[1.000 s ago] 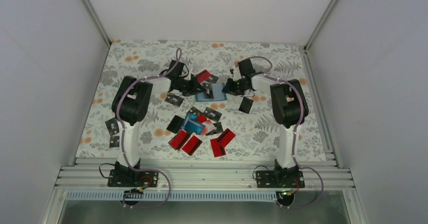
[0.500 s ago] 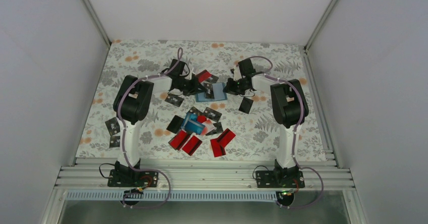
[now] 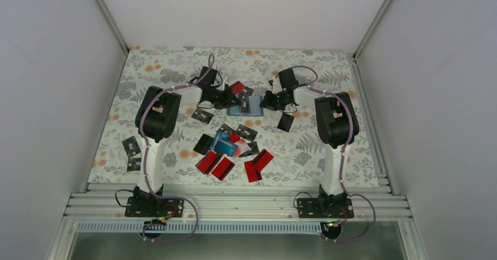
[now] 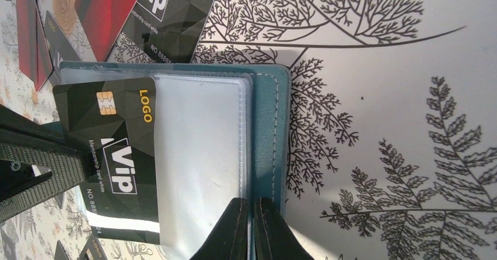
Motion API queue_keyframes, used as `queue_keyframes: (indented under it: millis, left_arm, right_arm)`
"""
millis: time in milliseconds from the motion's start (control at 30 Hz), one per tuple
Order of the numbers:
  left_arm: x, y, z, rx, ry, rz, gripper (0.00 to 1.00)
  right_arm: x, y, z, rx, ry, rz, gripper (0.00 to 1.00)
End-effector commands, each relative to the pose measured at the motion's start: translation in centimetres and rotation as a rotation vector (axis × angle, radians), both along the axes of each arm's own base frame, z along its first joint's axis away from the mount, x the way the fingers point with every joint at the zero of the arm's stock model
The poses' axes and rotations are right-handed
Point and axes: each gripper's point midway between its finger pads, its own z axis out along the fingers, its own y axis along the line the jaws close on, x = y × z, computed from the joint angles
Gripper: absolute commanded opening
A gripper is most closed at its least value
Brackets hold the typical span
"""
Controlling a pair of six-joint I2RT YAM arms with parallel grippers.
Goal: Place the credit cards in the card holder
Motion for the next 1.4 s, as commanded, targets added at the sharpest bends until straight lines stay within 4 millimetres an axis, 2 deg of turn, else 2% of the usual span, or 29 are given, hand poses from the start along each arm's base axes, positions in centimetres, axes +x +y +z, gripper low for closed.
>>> queue_keyframes:
  millis: [0, 200, 333, 667, 900, 1267, 1367]
  left_arm:
    - [-0.2, -0.5, -1.1, 0.026, 0.026, -0.011, 0.02]
    - [-1.4, -1.4, -1.7, 0.044, 0.048, -0.044, 0.02]
    - [-2.4, -0.9, -2.4, 0.046, 0.091, -0.015, 0.02]
    - [-3.3, 0.3, -2.1, 0.065, 0.123, 0.085, 0.02]
    - [-3.3, -0.1, -2.2, 0.059, 0.148, 0.06, 0.02]
    - [-3.1, 1.3, -2.7, 0.079, 0.194, 0.206, 0.02]
    - [-3.3, 1.0, -2.9, 0.071, 0.198, 0.191, 0.02]
  right_arm:
    - [-1.0, -0.3, -1.9, -0.009, 0.054, 0.003, 0.06]
    - [-0.9, -0.4, -1.8, -0.016, 0.048, -0.002, 0.06]
    - [-0.9, -0.3, -1.8, -0.016, 0.049, -0.001, 0.06]
    - [-1.1, -0.5, -1.8, -0.024, 0.053, -0.009, 0.05]
    - [-1.3, 0.3, -1.5, 0.01, 0.051, 0.014, 0.04]
    - [-1.6, 1.2, -1.1, 0.012, 0.04, 0.03, 0.04]
    - [-1.7, 1.4, -1.1, 0.012, 0.038, 0.034, 0.04]
